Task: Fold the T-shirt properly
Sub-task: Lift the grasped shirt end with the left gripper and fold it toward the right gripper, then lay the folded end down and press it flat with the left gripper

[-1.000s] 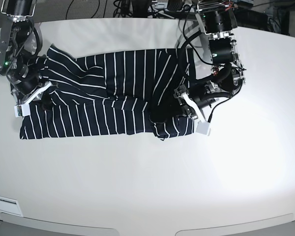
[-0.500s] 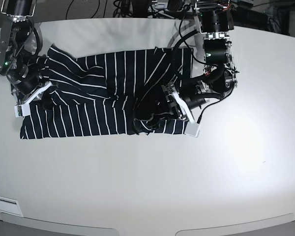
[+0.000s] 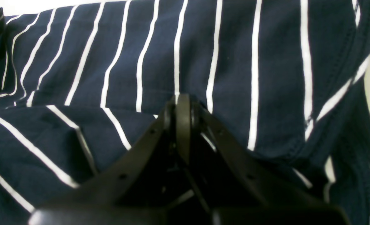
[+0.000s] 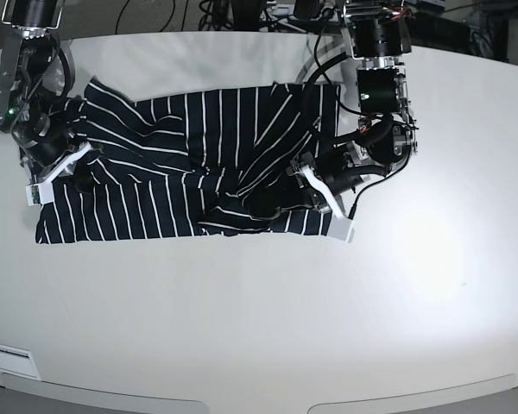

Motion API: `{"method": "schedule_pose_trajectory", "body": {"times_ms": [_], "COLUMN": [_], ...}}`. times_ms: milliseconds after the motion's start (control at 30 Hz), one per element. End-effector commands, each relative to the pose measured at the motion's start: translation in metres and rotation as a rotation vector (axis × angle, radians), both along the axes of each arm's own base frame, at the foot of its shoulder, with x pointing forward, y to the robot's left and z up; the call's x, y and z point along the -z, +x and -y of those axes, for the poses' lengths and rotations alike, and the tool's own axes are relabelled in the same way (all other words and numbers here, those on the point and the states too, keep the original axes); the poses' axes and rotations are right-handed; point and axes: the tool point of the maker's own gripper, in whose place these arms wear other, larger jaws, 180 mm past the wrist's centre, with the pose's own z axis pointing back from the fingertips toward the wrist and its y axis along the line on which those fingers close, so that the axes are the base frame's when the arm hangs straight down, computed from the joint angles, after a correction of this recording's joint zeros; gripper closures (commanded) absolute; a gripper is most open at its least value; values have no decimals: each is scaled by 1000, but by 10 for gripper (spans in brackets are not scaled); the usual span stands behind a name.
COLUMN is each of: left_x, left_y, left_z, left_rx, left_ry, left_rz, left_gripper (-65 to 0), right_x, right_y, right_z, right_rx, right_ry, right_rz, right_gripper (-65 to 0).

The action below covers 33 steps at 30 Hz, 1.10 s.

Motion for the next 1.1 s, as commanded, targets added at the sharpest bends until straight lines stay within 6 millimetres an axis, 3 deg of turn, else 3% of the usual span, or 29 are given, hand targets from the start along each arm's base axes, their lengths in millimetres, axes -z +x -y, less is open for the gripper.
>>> {"method": "schedule_pose_trajectory", "body": {"times_ms": [0,200,400,633,833,867,1000,1067], "left_x": [-21,-46,-84,-78,-61,-60,-60,-59], "left_y": [11,21,12,6,2,1,1,1], "left_z": [1,5,15,16,18,19,19,18], "left_rx": [-9,34,169,183,216,222,222,220], "left_ry": [-32,-36,-154,-155,-72,-68,-67,-69], "left_rz": [68,186,248,229,198,195,195,183], "left_gripper": [0,0,0,0,0,-30,-338,-416], "right_x": [30,30,30,30,30,30,30,30], "right_y": [-34,-34,-34,-33,-34,-34,-34,-34], "right_z": [5,5,5,5,4,5,4,5], "right_rx": [-49,-49,-49,-48,-49,-49,-49,-49], "right_ry": [-81,-81,-81,-81,-80,-81,-80,-81], "right_rz": [-184,-184,-184,-183,-183,-183,-183,-184], "right_gripper": [0,0,0,0,0,0,0,0]}}
